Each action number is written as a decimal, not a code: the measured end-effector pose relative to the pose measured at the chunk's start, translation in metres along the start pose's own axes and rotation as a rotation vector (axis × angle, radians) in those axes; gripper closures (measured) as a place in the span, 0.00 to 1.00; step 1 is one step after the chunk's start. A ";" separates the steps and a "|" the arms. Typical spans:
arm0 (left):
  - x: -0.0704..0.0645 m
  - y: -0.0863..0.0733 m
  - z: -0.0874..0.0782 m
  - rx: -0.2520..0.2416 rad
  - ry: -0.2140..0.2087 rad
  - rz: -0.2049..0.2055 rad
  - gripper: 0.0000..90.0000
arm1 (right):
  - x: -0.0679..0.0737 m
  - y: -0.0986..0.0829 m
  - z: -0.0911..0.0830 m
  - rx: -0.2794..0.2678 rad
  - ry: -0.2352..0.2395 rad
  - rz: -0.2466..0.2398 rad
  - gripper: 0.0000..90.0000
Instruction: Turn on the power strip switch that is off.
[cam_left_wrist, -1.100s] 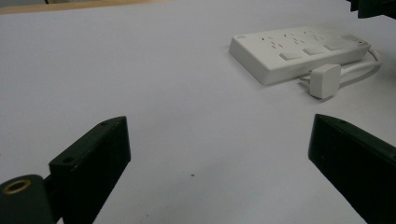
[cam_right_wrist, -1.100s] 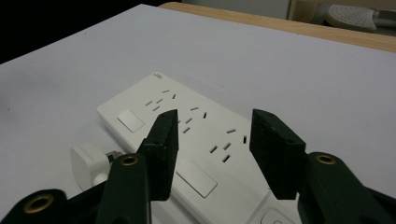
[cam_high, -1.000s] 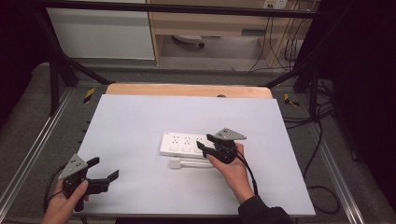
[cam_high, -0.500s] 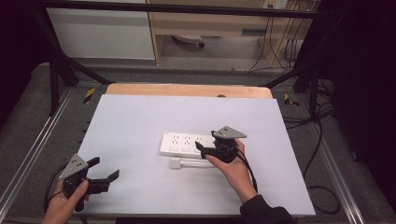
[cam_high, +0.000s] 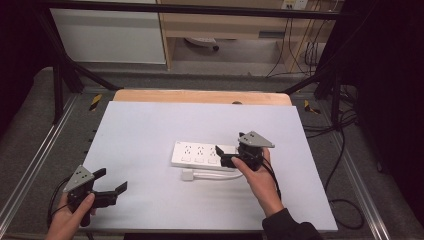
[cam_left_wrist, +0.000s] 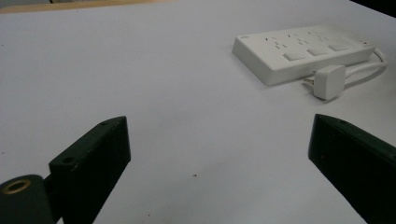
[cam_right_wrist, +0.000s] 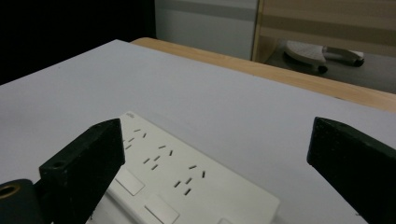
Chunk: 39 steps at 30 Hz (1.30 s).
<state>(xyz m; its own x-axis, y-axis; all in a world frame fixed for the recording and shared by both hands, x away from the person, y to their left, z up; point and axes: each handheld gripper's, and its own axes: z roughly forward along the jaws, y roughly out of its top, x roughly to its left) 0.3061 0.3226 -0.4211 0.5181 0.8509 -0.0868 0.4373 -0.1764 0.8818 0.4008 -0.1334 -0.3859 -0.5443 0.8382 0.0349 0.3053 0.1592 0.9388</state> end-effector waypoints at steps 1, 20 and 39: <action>0.000 0.000 0.000 0.005 0.001 0.001 0.06 | -0.004 0.002 -0.004 -0.007 -0.003 0.005 0.05; 0.001 -0.001 -0.001 0.002 0.006 -0.008 0.06 | -0.061 0.000 -0.072 -0.106 -0.087 0.074 0.04; 0.001 -0.001 -0.001 0.002 0.003 -0.007 0.06 | -0.096 -0.036 -0.100 -0.078 -0.141 0.119 0.04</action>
<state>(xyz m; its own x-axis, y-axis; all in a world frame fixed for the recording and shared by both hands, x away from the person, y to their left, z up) 0.3051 0.3240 -0.4215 0.5127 0.8536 -0.0918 0.4423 -0.1710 0.8804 0.3633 -0.2717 -0.3889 -0.3914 0.9143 0.1042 0.2970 0.0184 0.9547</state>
